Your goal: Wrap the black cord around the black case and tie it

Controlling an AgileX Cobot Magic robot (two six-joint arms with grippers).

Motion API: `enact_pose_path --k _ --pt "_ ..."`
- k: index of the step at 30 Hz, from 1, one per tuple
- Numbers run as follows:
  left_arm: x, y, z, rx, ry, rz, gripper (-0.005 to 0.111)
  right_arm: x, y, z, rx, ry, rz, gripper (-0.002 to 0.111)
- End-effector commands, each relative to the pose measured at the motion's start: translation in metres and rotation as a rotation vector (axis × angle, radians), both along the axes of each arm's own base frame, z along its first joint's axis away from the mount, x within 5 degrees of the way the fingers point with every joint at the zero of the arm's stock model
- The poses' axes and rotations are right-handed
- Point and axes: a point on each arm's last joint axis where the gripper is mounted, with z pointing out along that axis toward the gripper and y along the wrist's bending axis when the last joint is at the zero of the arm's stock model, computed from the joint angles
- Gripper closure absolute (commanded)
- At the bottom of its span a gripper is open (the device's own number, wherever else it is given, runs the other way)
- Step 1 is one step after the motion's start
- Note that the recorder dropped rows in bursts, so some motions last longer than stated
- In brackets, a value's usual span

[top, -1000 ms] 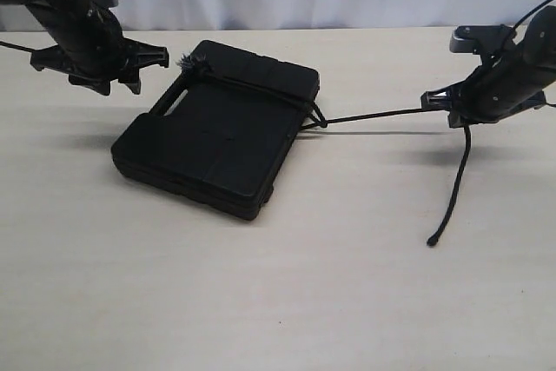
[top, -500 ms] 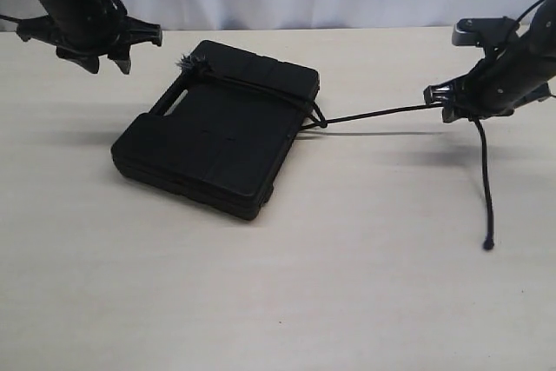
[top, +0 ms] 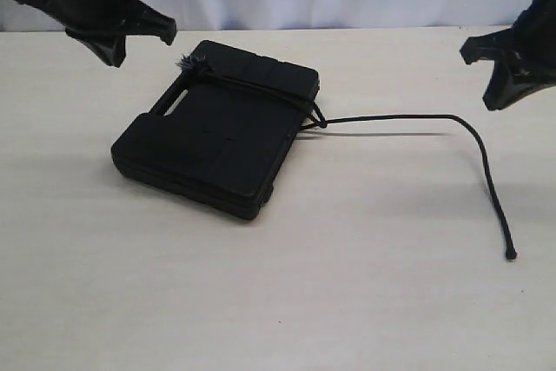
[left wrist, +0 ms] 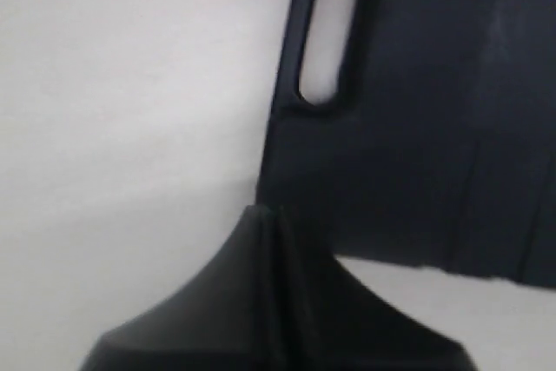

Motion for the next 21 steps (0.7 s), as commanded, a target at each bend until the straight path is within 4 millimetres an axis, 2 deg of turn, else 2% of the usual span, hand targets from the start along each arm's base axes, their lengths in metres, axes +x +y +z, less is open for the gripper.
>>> enact_pose_path --k 1,5,8,10,16,17,21 --pt "-0.05 -0.016 0.021 0.057 0.022 -0.097 0.107 -0.04 -0.001 0.014 -0.035 0.011 0.009 0.103" --pt "-0.1 -0.012 0.033 -0.04 -0.074 -0.108 0.107 -0.072 0.0 0.033 -0.05 -0.121 -0.003 0.103" --pt "-0.135 -0.008 0.043 -0.207 -0.265 -0.112 0.107 -0.096 0.008 0.045 -0.069 -0.294 0.044 0.103" --pt "-0.16 -0.003 0.053 -0.306 -0.423 -0.117 0.107 -0.116 0.019 0.054 -0.092 -0.47 0.116 0.103" --pt "-0.218 0.017 0.062 -0.473 -0.905 -0.132 0.107 -0.177 0.038 0.046 -0.082 -0.923 0.171 0.103" --pt "-0.224 0.02 0.062 -0.495 -0.986 -0.136 0.107 -0.183 0.038 0.044 -0.08 -0.974 0.169 0.103" --pt "-0.24 0.026 0.058 -0.533 -1.13 -0.14 0.107 -0.208 0.037 0.025 -0.044 -1.072 0.143 0.103"
